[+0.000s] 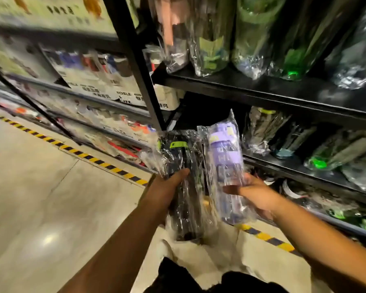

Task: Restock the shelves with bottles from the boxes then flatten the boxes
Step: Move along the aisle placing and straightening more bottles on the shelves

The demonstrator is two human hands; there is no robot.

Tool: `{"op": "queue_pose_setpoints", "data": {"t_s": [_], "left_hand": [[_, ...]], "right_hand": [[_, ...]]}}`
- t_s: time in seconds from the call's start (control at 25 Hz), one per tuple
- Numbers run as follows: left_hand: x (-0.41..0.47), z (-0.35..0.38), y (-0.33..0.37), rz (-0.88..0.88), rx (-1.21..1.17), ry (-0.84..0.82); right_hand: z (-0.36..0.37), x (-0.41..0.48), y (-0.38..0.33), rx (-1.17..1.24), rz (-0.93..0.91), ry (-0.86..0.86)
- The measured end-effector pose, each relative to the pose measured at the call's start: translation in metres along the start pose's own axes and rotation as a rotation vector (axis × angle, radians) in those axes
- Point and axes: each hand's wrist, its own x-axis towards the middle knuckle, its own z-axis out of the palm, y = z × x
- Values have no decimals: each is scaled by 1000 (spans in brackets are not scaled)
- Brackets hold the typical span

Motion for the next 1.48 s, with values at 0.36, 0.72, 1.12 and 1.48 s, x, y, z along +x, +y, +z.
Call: {"op": "queue_pose_setpoints", "data": {"t_s": [0.36,0.72,1.12,1.48], "left_hand": [[140,-28,73,2,192,-250],[220,21,95,6,173,-324],[262,29,81,71,166,-309],[290,44,82,201,113,-224]], "right_hand": [[37,130,-32,182,-84,513],[11,210,-37,-22,-242,787],[4,267,-18,-145,-337,1064],[4,275,10,-358,-308,1123]]}}
